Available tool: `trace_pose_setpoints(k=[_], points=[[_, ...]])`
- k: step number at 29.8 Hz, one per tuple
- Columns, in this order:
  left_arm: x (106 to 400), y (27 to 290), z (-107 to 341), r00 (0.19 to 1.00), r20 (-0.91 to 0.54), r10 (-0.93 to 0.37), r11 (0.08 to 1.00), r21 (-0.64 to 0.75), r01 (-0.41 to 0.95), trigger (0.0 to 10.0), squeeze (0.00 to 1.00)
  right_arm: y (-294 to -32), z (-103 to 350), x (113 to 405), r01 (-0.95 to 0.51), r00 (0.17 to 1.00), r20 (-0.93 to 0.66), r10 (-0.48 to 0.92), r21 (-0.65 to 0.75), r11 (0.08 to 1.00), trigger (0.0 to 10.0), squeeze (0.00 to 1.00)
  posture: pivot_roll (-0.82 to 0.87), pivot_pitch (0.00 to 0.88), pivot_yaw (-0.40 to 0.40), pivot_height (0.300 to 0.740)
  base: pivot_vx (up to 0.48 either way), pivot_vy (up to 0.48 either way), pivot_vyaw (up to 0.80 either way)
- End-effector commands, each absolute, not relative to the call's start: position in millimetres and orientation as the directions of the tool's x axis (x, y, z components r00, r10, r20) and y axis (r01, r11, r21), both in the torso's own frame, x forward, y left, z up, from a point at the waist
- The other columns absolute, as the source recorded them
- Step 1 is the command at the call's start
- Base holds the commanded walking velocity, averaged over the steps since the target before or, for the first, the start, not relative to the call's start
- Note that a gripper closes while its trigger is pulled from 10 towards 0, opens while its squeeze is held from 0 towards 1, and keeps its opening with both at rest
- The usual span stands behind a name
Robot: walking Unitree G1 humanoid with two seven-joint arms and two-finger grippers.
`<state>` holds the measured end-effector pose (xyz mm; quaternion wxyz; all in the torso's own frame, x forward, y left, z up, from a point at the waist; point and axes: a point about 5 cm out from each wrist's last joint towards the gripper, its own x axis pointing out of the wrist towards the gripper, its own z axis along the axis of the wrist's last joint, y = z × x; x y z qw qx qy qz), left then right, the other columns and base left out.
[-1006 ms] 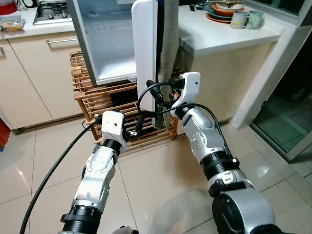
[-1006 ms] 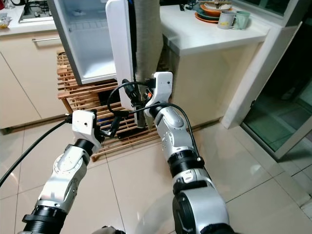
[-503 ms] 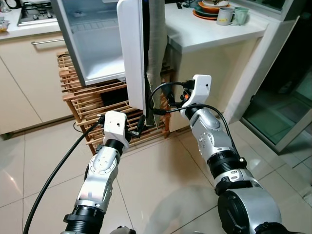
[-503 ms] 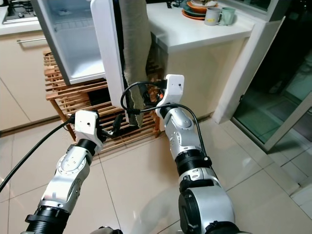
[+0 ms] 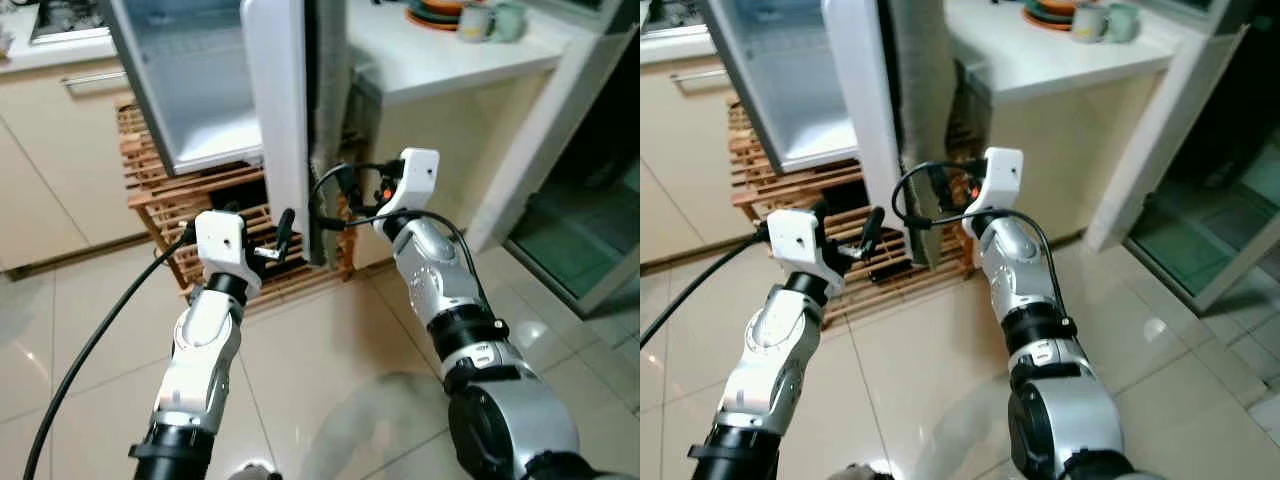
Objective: Restocking fridge
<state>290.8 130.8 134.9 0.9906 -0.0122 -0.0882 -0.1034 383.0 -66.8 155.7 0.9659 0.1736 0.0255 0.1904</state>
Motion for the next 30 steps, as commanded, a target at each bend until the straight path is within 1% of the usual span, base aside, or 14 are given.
trace_pose_setpoints(k=[1,2,3,4,7,11,13,15,16,17,18,22,25,30], points=[[287,127,136,0.958,0.187,-0.218,0.976,0.054,0.212,10.0,0.0,-46,158,382,-0.41,0.897,-0.005,0.441,0.362,0.837,10.0,0.0,-0.08,0.0,-0.022,0.74,0.0,0.48,0.0],[286,127,136,0.959,0.189,-0.211,0.977,0.074,0.201,10.0,0.0,-41,160,382,-0.426,0.889,-0.002,0.458,0.365,0.828,10.0,0.0,-0.08,0.0,-0.022,0.74,0.0,0.48,0.0],[284,131,140,0.958,0.216,-0.187,0.982,0.071,0.175,10.0,0.0,-23,168,378,-0.52,0.837,0.044,0.546,0.377,0.766,10.0,0.0,-0.06,0.0,-0.032,0.74,0.0,0.0,0.0],[284,131,140,0.958,0.216,-0.187,0.982,0.071,0.175,10.0,0.0,-23,168,378,-0.52,0.837,0.044,0.546,0.377,0.766,10.0,0.0,-0.06,0.0,-0.032,0.74,0.0,0.0,0.0],[284,135,139,0.967,0.202,-0.159,0.987,0.068,0.148,10.0,0.0,-3,178,369,-0.634,0.75,0.109,0.652,0.398,0.663,10.0,0.0,-0.04,0.0,-0.042,0.74,0.162,0.0,0.0],[285,139,132,0.979,0.151,-0.134,0.99,0.062,0.126,10.0,0.0,-3,173,364,-0.669,0.713,0.132,0.688,0.422,0.612,10.0,0.0,-0.05,0.0,-0.037,0.74,0.0,0.0,0.0],[287,140,129,0.984,0.128,-0.124,0.989,0.098,0.112,10.0,0.0,-14,163,364,-0.641,0.74,0.103,0.665,0.41,0.649,10.0,0.0,-0.05,0.0,-0.032,0.74,0.0,0.0,0.0],[288,135,133,0.977,0.144,-0.156,0.984,0.114,0.14,10.0,0.0,-32,152,363,-0.583,0.794,0.079,0.603,0.378,0.719,10.0,0.0,-0.07,0.0,-0.017,0.74,0.0,0.0,0.0],[289,131,136,0.97,0.158,-0.185,0.98,0.101,0.17,10.0,0.0,-42,148,362,-0.55,0.824,0.07,0.562,0.335,0.765,10.0,0.0,-0.08,0.0,-0.008,0.74,0.0,0.0,0.0],[289,131,136,0.97,0.158,-0.185,0.98,0.101,0.17,10.0,0.0,-42,148,362,-0.55,0.824,0.07,0.562,0.335,0.765,10.0,0.0,-0.08,0.0,-0.008,0.74,0.0,0.0,0.0],[293,126,141,0.961,0.172,-0.215,0.976,0.076,0.204,10.0,0.0,-52,142,357,-0.518,0.851,0.068,0.521,0.277,0.81,10.0,0.0,-0.1,0.0,0.004,0.74,0.446,0.0,0.0],[299,122,146,0.958,0.178,-0.227,0.974,0.065,0.219,10.0,0.0,-57,140,351,-0.511,0.858,0.077,0.509,0.248,0.823,10.0,0.0,-0.11,0.0,0.013,0.74,0.448,0.0,0.0],[304,119,148,0.958,0.178,-0.227,0.974,0.063,0.219,10.0,0.0,-61,138,348,-0.491,0.87,0.083,0.487,0.244,0.836,10.0,0.0,-0.13,0.0,0.018,0.74,0.449,0.0,0.54],[314,120,150,0.964,0.166,-0.206,0.979,0.045,0.201,10.0,0.0,-70,138,350,-0.452,0.892,0.076,0.446,0.179,0.874,10.0,0.0,-0.13,0.0,0.009,0.74,0.45,0.0,0.59]])
